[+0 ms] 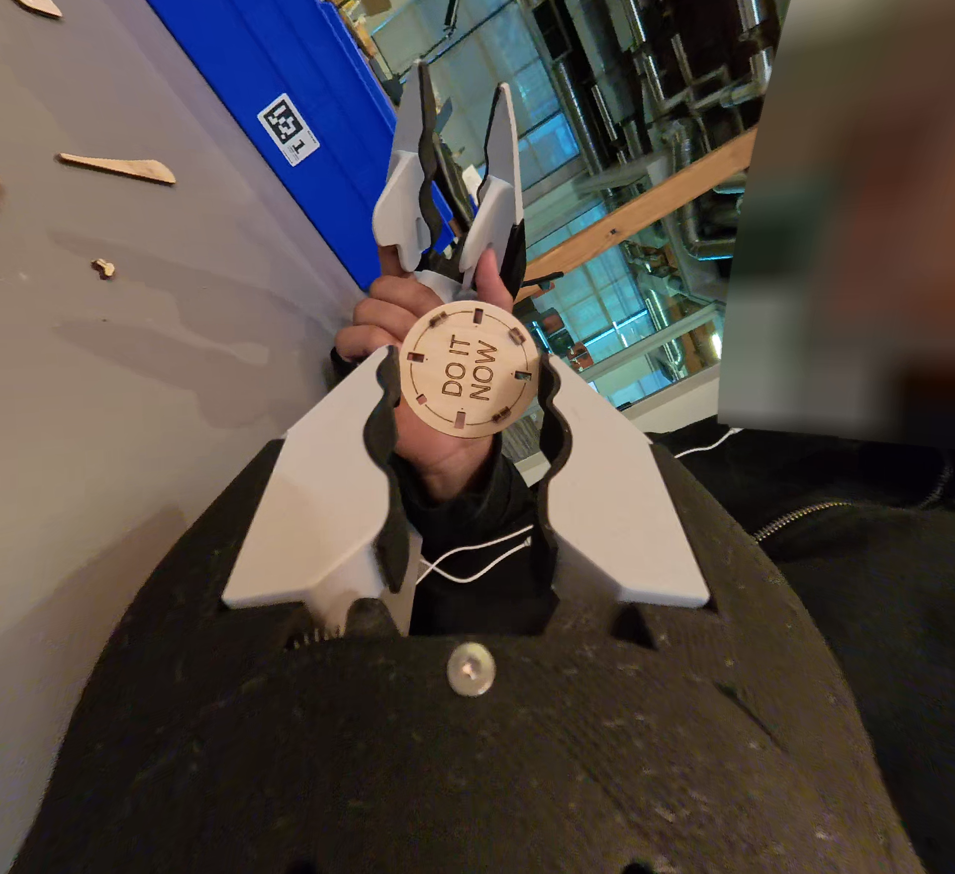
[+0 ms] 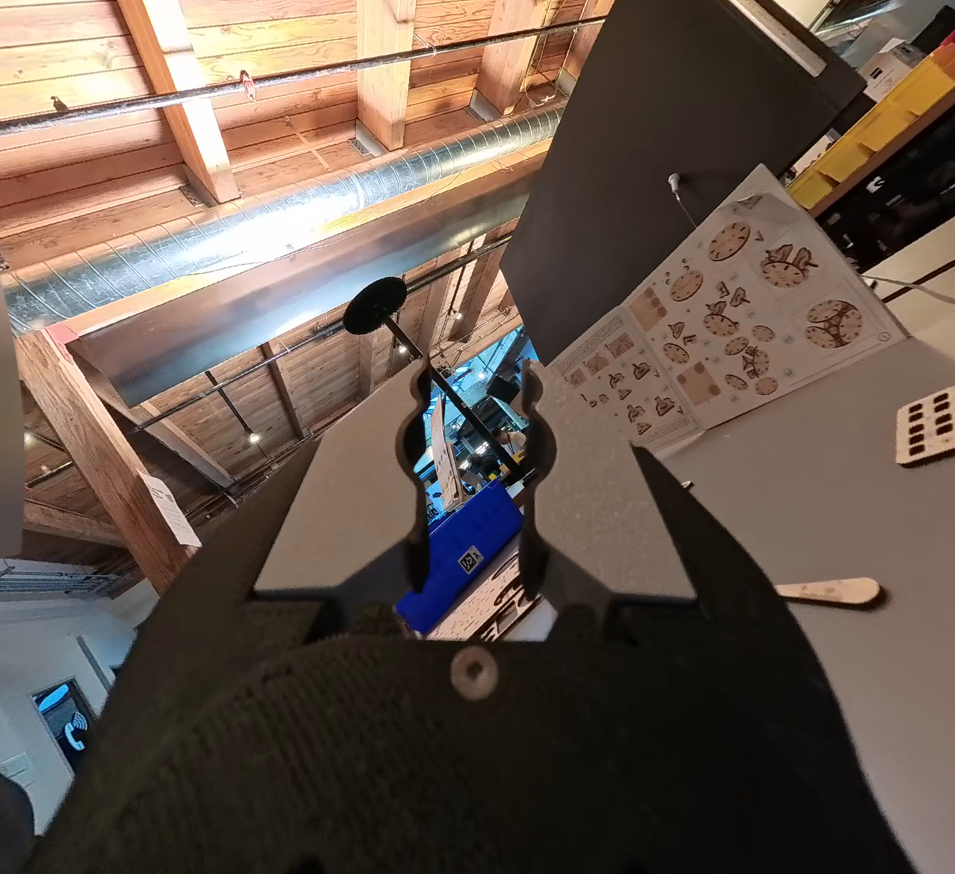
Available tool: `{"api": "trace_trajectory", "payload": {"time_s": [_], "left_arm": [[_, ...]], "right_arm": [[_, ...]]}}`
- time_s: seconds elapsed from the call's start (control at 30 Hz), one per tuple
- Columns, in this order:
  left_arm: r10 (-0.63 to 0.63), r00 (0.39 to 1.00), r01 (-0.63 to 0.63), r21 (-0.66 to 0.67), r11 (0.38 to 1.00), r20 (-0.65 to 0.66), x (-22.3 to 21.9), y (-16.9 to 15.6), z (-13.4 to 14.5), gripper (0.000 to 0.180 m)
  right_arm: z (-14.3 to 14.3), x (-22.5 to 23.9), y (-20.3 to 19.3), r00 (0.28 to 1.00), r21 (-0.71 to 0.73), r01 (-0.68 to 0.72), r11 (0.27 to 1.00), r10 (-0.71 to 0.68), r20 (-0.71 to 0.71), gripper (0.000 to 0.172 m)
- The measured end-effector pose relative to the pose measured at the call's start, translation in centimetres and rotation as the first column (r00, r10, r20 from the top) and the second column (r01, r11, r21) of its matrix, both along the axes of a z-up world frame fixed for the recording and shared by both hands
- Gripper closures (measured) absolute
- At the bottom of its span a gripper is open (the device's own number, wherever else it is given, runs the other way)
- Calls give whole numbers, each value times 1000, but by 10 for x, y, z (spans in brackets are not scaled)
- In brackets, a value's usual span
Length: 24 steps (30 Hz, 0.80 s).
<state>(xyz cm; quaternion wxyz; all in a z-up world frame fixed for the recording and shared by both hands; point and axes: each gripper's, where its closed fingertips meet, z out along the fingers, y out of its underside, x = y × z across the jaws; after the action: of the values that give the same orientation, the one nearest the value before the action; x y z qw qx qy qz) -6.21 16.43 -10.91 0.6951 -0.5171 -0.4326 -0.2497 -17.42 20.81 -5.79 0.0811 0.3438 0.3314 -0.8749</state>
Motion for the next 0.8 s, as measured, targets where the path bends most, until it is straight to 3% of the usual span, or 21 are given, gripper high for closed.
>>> {"api": "trace_trajectory", "payload": {"time_s": [0.2, 0.4, 0.63, 0.7, 0.8], "left_arm": [[0, 986, -21, -130, 991, -164, 4, 3, 5, 132], [-23, 905, -123, -314, 941, -424, 6, -3, 21, 132], [-22, 846, -217, -381, 899, -533, 4, -9, 30, 133], [-16, 774, -379, -484, 789, -632, -6, -19, 26, 133], [-125, 608, -621, -568, 540, -784, -16, -30, 26, 133]], "right_arm": [[-2, -1, -1, 1000, 28, 12, 1000, -13, 6, 139], [-2, 0, -3, 1000, 46, 17, 999, -17, -5, 139], [-1, 1, -6, 1000, 60, 16, 998, -15, -14, 139], [-1, 1, -9, 1000, 68, 12, 998, -11, -12, 140], [-1, 5, -17, 1000, 96, -15, 995, 17, -24, 138]]}}
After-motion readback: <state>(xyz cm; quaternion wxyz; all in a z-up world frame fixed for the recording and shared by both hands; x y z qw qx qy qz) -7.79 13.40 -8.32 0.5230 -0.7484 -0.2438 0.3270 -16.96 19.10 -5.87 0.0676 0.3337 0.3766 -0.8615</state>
